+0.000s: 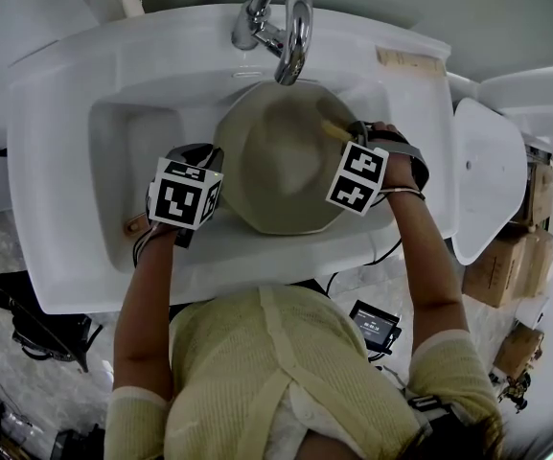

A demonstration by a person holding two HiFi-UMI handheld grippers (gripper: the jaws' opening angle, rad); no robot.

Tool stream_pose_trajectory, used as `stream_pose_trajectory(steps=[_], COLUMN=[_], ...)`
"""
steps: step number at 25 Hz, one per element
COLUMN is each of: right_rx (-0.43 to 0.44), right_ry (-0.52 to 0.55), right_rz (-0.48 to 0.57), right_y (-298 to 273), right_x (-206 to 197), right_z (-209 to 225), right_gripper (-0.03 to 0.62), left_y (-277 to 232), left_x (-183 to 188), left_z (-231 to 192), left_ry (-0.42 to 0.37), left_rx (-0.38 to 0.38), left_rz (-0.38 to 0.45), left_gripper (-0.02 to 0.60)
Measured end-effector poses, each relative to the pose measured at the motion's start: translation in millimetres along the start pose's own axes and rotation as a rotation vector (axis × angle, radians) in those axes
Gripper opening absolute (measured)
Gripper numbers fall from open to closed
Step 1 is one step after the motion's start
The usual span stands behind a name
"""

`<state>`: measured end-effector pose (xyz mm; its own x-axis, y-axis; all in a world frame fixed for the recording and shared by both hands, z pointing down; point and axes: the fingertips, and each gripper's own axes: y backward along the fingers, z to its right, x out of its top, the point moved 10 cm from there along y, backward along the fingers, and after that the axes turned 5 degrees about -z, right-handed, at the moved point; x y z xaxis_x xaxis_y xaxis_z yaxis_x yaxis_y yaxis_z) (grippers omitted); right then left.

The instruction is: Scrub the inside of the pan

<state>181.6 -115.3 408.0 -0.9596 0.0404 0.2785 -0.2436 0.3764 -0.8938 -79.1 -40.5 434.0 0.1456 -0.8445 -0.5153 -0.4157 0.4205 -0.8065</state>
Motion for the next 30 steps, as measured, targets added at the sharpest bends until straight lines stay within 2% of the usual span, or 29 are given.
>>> stream_pose_trajectory(steps=[10, 30], right_rx=[0.110, 0.323], right_ry=[-0.031, 0.020], right_rz=[-0.063, -0.131], right_y=[6, 20], right_x=[-2, 4], right_z=[-16, -57], right_gripper=[0.089, 0.087], left_y=[0, -2], left_x=[0, 0], left_z=[0, 0], left_ry=[-0.002, -0.005], left_rx=[-0.002, -0.005], left_rz=[0.004, 0.006], left_gripper=[0.101, 0.101])
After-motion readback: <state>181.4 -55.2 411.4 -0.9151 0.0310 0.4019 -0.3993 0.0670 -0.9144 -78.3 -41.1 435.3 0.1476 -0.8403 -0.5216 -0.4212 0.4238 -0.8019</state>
